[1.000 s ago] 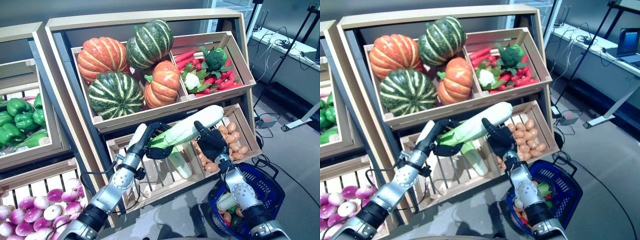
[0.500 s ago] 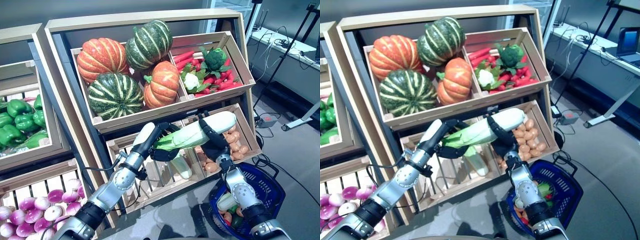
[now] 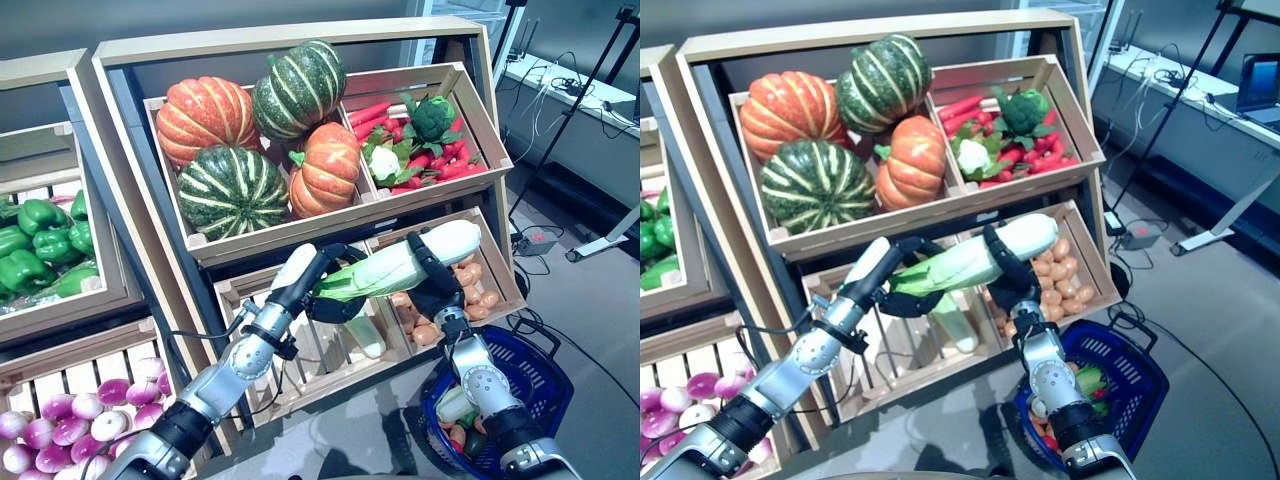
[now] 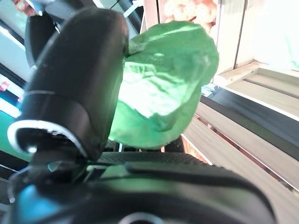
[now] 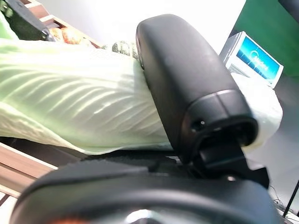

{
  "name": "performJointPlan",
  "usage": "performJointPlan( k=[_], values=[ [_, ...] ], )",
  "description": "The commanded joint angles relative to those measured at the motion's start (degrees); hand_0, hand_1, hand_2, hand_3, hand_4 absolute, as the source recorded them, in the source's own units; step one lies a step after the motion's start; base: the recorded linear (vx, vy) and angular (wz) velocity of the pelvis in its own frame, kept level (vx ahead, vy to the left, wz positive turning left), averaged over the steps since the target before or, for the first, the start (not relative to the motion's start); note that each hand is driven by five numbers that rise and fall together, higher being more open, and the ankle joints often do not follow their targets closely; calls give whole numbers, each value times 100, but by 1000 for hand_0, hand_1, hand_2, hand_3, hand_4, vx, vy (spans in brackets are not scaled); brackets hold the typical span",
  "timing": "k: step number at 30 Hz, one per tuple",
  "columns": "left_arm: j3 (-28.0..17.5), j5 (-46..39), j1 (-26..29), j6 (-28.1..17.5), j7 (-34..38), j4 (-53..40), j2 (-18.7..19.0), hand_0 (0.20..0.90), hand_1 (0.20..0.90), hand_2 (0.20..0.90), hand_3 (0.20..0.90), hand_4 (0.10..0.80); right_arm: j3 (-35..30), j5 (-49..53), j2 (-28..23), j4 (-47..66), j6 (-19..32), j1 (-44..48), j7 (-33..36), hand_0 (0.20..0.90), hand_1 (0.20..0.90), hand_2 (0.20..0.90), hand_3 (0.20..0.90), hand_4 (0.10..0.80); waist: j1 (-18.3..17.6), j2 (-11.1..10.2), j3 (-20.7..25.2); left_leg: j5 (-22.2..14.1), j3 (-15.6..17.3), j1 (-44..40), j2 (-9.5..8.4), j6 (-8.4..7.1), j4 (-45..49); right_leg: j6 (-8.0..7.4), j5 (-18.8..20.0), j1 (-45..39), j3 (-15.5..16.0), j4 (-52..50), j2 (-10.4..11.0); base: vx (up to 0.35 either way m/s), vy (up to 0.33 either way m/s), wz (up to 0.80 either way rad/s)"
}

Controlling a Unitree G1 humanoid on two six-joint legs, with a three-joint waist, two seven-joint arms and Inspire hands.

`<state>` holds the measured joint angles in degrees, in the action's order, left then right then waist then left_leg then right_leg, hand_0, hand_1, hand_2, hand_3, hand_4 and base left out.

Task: Put vegetables into the basket

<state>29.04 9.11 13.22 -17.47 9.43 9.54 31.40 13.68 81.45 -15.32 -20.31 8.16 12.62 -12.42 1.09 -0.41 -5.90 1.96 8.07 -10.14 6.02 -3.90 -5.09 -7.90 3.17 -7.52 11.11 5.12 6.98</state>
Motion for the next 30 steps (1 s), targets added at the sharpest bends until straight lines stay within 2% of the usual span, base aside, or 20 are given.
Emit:
performJointPlan(
  k=[1,6,13,17,19,26,29,30],
  values=[
    [108,-677,493,-329,-55,-213,-157,900,900,900,900,800,-640,-115,106,278,668,1025,-126,300,300,300,300,400,-2,-84,262,-472,39,-25,-332,214,9,225,-157,-125,-116,-12,-137,0,0,0],
    [-337,-1334,213,-453,95,7,-325,900,900,900,900,800,-869,-432,-9,109,904,705,132,300,300,300,300,400,-35,-93,259,-466,82,-40,-302,204,9,237,-148,-114,-138,-12,-146,6,-23,-1],
    [-876,-1467,96,-329,313,182,-372,900,900,900,900,800,-1461,-468,-107,-632,1293,394,412,300,300,300,300,400,-51,-60,247,-469,110,-61,-260,192,9,266,-132,-112,-176,-12,-179,9,-45,-3],
    [-1030,-1605,80,183,282,327,-412,900,900,900,900,800,-1708,-561,-225,-920,1376,295,453,300,300,300,300,400,-79,-24,232,-453,112,-59,-248,179,9,278,-125,-109,-213,-12,-198,22,-38,-2],
    [-999,-1733,73,651,144,526,-453,900,900,900,900,800,-1758,-613,-267,-962,1429,257,530,300,300,300,300,400,-109,-5,202,-437,124,-62,-234,170,9,277,-119,-105,-225,-12,-206,4,-42,-2],
    [-972,-1897,19,917,208,778,-513,900,900,900,900,800,-1819,-903,-332,-1142,1559,134,778,300,300,300,300,400,-167,9,134,-421,145,-81,-189,159,13,292,-118,-78,-271,-12,-252,8,-69,-7],
    [-994,-2032,-105,941,285,827,-550,900,900,900,900,800,-1742,-861,-265,-1171,1498,42,671,300,300,300,300,400,-204,-70,79,-515,267,-41,-145,98,488,375,-111,-77,-377,-12,-265,24,-103,-5],
    [-1023,-2091,-210,871,273,796,-568,900,900,900,900,800,-1696,-798,-221,-1104,1512,-24,630,300,300,300,300,400,-185,-189,-24,-490,373,266,-70,24,1401,465,-43,-76,-417,-12,-214,-29,-151,-5]
  ],
)
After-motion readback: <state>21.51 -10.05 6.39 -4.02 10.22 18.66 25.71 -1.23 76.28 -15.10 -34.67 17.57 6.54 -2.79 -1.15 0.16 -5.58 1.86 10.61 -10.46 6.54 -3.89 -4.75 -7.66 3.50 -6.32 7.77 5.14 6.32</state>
